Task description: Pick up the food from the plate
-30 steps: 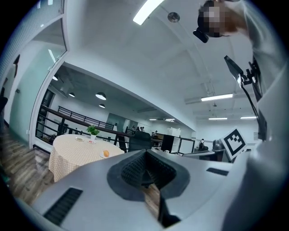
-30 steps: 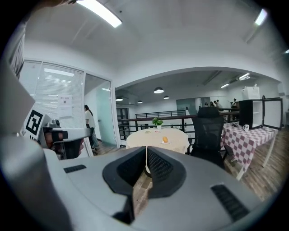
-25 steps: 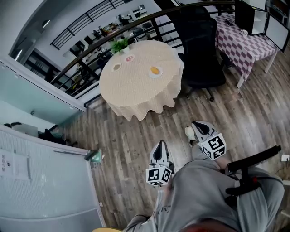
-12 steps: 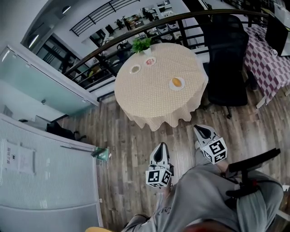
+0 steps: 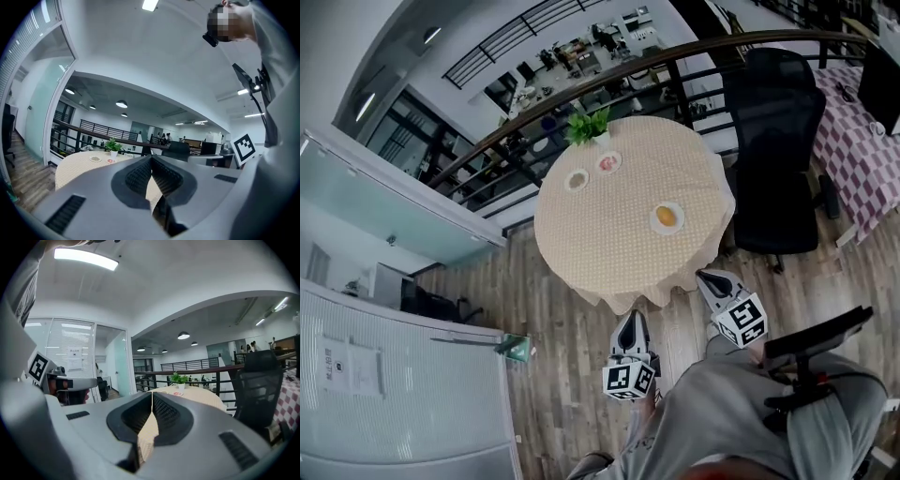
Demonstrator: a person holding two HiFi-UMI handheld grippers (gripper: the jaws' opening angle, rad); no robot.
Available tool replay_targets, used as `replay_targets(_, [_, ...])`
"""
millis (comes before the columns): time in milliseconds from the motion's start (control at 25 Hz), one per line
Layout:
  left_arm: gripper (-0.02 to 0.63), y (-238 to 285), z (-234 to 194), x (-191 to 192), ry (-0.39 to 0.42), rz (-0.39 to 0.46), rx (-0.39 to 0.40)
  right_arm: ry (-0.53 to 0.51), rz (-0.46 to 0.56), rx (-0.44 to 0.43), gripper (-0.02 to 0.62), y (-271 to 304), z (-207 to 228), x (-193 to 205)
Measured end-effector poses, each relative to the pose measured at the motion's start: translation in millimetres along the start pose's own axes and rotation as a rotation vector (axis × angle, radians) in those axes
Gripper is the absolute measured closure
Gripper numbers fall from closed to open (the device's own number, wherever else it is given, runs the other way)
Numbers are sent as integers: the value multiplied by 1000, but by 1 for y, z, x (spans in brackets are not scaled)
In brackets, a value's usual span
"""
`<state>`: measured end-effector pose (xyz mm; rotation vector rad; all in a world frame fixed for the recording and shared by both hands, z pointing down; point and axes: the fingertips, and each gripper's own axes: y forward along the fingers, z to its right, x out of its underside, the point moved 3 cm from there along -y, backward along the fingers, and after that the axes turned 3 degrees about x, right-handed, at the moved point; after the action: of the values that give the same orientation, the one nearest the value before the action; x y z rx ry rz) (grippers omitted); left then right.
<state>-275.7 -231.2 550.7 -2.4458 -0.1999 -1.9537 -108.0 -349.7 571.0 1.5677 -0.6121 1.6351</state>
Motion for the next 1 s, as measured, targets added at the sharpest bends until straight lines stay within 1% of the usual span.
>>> replay_targets(200, [595, 52, -4, -15, 20, -18, -15, 14, 23, -21, 578, 30, 39, -14])
replay_targets(280, [595, 71, -1, -19, 29, -18, -5, 18, 41, -22, 578, 37, 52, -21])
replay_targets(520, [595, 128, 18, -46, 55, 43, 88, 7, 129, 5, 578, 45, 83, -62])
replay_targets(680, [595, 152, 28, -60, 57, 88, 153, 2, 177, 63, 578, 40, 96, -84])
replay_targets(760, [595, 160, 34, -67, 61, 111, 186, 3, 201, 92, 578, 37, 103, -96])
replay_targets(840, [595, 162, 37, -71, 55, 119, 202, 4, 214, 112, 578, 36, 106, -103])
replay_targets(1000, [595, 163, 31, -63, 35, 110, 229, -8, 220, 143, 578, 32, 101, -108])
